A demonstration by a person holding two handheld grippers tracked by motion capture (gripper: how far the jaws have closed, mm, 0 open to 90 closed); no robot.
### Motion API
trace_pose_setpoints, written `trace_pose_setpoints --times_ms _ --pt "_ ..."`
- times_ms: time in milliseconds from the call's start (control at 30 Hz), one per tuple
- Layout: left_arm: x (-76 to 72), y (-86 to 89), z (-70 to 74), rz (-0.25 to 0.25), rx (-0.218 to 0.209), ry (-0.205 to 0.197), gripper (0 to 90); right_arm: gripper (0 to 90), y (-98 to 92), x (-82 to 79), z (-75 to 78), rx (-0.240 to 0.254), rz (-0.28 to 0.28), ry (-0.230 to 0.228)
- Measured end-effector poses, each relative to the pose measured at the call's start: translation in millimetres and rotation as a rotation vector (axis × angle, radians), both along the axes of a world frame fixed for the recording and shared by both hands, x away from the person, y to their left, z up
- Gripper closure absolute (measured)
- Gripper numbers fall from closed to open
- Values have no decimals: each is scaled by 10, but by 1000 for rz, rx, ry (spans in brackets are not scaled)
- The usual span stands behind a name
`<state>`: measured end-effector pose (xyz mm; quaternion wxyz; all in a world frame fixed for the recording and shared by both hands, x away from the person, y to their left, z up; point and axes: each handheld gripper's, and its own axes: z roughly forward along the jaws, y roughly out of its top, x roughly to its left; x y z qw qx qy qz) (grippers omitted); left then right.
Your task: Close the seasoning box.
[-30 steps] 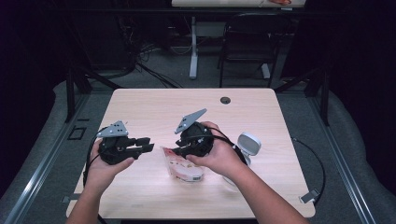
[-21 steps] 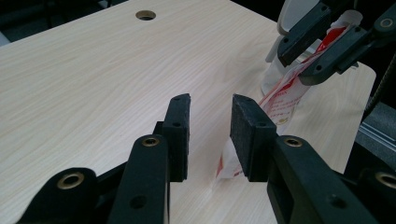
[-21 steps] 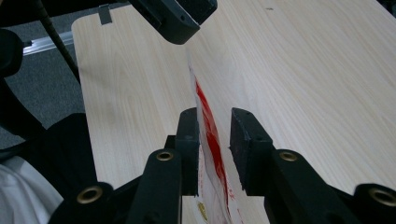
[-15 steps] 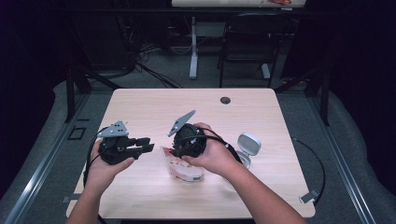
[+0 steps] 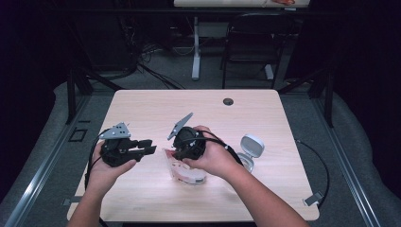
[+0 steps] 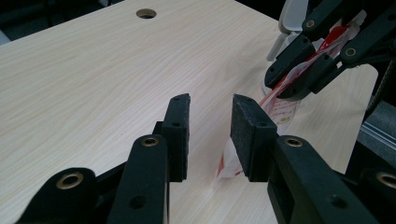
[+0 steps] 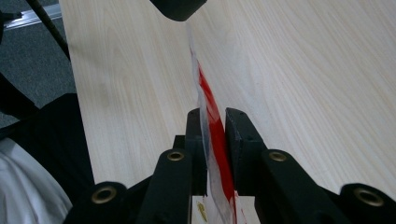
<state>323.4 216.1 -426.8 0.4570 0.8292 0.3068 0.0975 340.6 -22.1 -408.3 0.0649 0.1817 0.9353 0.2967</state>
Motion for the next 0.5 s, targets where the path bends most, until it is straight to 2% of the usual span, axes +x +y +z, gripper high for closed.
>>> trace_pose_setpoints --times_ms 267,500 --pt "5 -7 -11 -1 5 3 671 838 5 15 -4 -11 3 14" --pt "11 -10 -21 2 8 2 662 888 8 13 -5 -16 12 7"
